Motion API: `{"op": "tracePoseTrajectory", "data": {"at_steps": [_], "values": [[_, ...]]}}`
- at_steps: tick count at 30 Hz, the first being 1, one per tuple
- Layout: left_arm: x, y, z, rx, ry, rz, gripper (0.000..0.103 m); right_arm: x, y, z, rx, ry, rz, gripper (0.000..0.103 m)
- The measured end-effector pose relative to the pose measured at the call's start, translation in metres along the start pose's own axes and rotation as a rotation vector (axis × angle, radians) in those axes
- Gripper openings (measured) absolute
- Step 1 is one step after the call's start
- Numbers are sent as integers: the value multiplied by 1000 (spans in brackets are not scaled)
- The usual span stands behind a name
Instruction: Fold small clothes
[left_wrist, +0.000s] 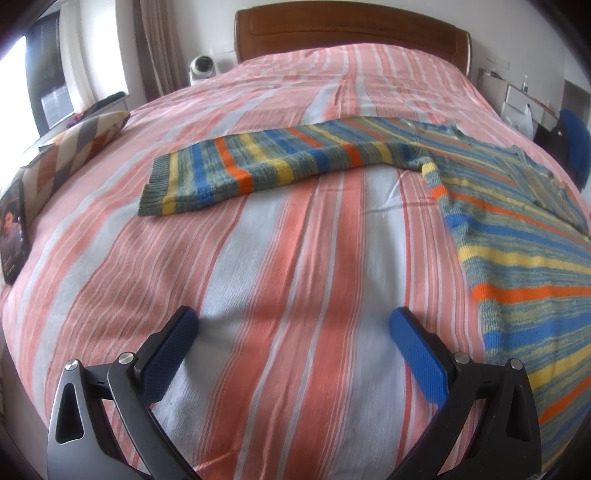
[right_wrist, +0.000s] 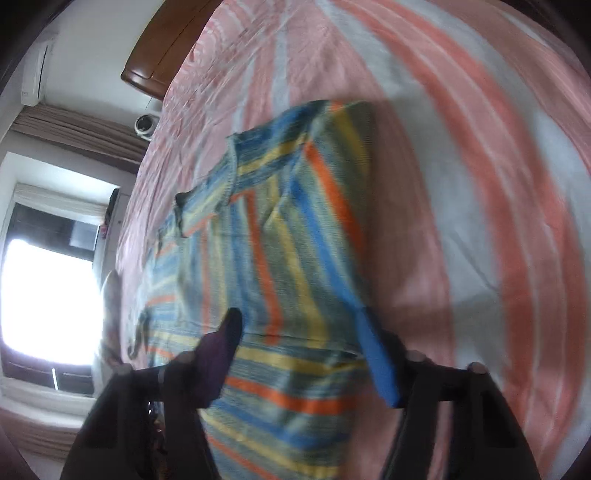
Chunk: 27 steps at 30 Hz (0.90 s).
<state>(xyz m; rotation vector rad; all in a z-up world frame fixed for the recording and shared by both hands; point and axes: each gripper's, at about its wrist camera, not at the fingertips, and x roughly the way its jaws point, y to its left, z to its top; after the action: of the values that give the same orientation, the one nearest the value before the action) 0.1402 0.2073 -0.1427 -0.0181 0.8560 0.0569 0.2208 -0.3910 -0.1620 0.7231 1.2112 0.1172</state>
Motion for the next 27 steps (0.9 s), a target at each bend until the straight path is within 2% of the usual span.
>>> {"op": "tracePoseTrajectory", "data": {"at_steps": [4,8,14,19,22,27], "values": [[1,1,0,0,-1,1,103,-43,-1,-22,-94,-118,-40,60],[0,-1,-2,1,-2,1,103,-77,-6,-58,-230,-211,-170,65],[4,3,2,3,-5,3,103,-112,-27,-120,-276,-316,-289,65],[6,8,8,2,-15,8,103,-133,-43,-151,-293,-440,-360,69],[9,12,13,2,-17,9,103,-133,-54,-159,-276,-461,-372,69],[8,9,11,4,-19,10,103,-117,-67,-165,-259,-445,-384,69]]}}
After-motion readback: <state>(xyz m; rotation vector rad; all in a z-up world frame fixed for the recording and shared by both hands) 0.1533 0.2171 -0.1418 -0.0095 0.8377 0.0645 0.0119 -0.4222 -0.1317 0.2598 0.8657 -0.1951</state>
